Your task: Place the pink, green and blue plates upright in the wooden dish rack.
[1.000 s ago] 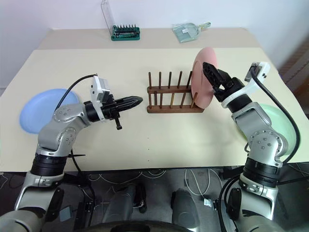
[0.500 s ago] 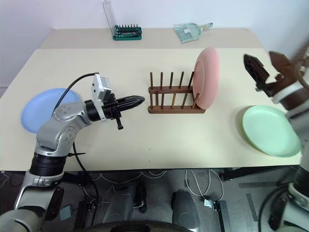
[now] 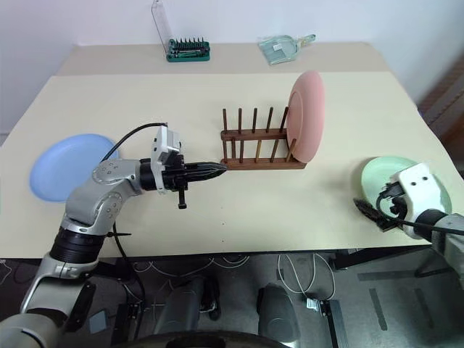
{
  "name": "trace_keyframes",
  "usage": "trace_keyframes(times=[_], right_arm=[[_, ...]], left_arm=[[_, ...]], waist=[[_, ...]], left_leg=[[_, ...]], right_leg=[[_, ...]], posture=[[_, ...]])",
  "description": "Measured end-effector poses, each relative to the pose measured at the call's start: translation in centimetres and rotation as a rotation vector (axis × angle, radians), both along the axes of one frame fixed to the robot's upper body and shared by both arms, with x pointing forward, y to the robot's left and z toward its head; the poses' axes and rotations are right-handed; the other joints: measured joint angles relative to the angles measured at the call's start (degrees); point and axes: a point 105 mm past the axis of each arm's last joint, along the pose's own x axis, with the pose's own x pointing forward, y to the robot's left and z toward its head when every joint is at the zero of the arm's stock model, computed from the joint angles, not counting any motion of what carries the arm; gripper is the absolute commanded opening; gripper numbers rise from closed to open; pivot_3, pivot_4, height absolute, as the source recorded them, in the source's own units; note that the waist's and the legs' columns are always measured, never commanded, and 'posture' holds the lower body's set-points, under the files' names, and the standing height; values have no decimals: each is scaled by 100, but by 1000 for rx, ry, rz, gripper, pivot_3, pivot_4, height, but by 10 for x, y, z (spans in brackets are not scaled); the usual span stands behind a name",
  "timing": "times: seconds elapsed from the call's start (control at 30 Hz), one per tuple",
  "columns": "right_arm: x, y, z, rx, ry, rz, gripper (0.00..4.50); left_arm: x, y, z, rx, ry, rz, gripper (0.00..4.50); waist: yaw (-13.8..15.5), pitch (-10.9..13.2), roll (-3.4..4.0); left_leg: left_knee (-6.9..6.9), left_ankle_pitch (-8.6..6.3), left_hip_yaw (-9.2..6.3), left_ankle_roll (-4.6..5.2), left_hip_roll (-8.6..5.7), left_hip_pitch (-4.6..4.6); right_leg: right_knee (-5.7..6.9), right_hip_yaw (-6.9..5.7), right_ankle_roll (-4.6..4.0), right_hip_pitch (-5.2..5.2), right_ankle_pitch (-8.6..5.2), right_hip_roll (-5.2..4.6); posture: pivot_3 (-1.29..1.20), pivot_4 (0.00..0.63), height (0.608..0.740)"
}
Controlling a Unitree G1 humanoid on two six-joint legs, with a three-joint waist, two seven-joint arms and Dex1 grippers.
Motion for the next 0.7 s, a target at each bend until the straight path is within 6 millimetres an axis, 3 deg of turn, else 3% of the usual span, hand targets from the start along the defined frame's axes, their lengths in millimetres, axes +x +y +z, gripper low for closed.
trace_keyframes(times=[0.07, 0.17, 0.4, 0.6, 0.7], right_arm=[[0, 0, -9, -26, 36, -5, 4471], [0, -9, -21, -61, 76, -47, 3628], [4, -22, -25, -98, 81, -105, 74], [8, -23, -17, -145, 45, -104, 25], [22, -24, 3, -202, -60, -120, 25]], left_arm=[[0, 0, 0, 1, -2, -4, 0], [0, 0, 0, -1, -6, -4, 0], [0, 1, -2, -1, -3, 1, 0], [0, 1, -2, 0, -8, 3, 0], [0, 1, -3, 1, -10, 5, 0]], waist=[[5, 0, 0], [10, 0, 0], [7, 0, 0], [3, -4, -7], [-23, -4, -6]], left_leg=[[0, 0, 0, 0, 0, 0], [1, 0, 0, 1, -1, -1], [1, 0, 0, 0, 0, 0], [2, 0, -1, 0, 0, 1], [4, 1, 0, -1, 0, 2]], right_leg=[[0, 0, 0, 0, 0, -1], [-2, -1, 0, 1, 0, -1], [0, -1, 0, 2, 0, 1], [-1, -1, 0, 5, 0, 1], [3, 0, 0, 2, 0, 2]], posture=[[0, 150, 732], [0, 150, 732], [0, 150, 732], [0, 150, 732], [0, 150, 732]])
